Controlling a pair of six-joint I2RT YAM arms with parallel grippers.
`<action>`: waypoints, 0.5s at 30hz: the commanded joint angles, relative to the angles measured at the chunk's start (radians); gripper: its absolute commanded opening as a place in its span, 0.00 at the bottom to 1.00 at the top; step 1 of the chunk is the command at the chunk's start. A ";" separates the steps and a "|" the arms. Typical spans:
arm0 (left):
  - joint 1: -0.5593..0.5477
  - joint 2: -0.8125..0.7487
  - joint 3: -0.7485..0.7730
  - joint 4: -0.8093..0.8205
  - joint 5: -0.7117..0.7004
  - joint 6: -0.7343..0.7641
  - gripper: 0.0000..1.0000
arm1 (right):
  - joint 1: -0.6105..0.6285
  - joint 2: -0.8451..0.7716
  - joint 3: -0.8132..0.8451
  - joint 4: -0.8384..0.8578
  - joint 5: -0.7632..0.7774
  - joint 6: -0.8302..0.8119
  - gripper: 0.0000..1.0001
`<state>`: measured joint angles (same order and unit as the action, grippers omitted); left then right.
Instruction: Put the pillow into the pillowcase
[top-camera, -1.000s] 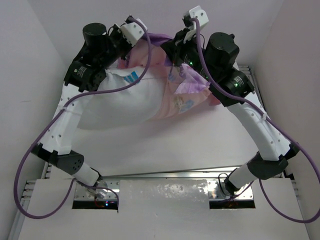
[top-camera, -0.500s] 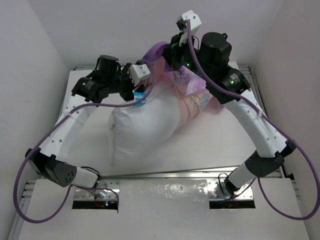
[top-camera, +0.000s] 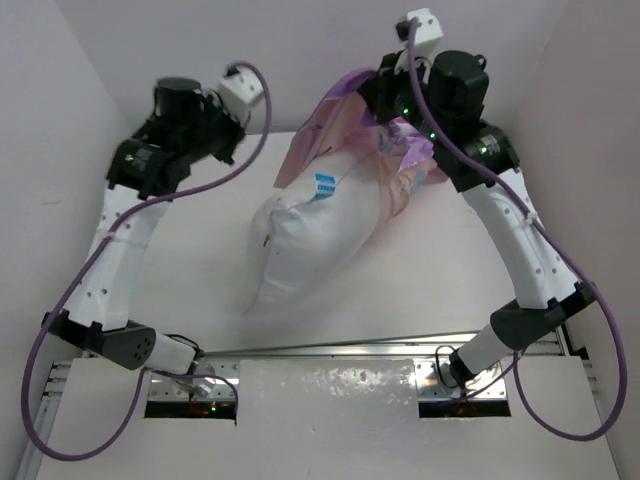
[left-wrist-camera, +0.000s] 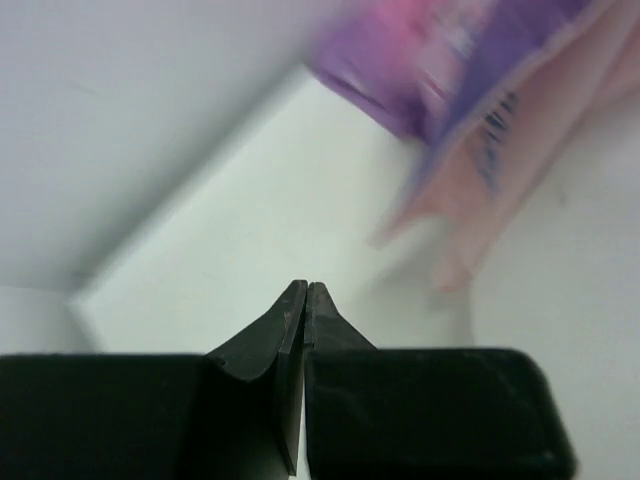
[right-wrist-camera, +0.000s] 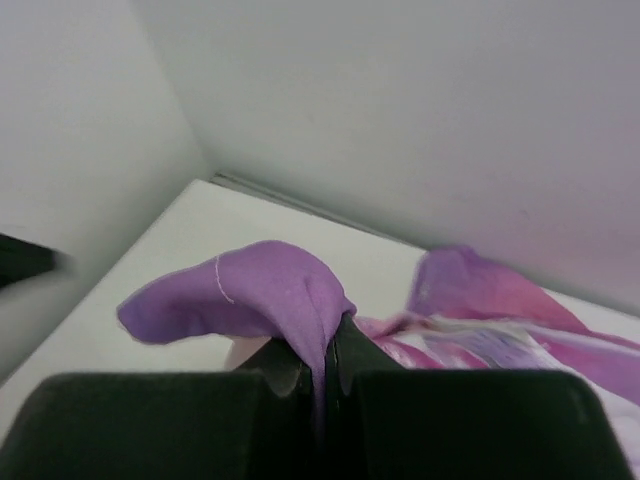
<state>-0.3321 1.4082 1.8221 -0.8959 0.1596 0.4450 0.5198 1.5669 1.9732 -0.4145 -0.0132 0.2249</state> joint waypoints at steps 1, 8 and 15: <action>0.007 -0.025 0.328 0.002 -0.257 0.026 0.00 | -0.115 0.046 0.209 0.122 0.031 0.057 0.00; 0.007 0.095 0.853 0.086 -0.297 0.050 0.00 | -0.164 0.045 0.245 0.303 -0.027 0.178 0.00; 0.005 0.043 0.159 0.134 0.259 -0.006 0.61 | -0.164 -0.021 0.063 0.321 -0.111 0.206 0.00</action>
<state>-0.3321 1.2694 2.2192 -0.7143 0.2104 0.4919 0.3492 1.6337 2.0487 -0.3328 -0.0631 0.3820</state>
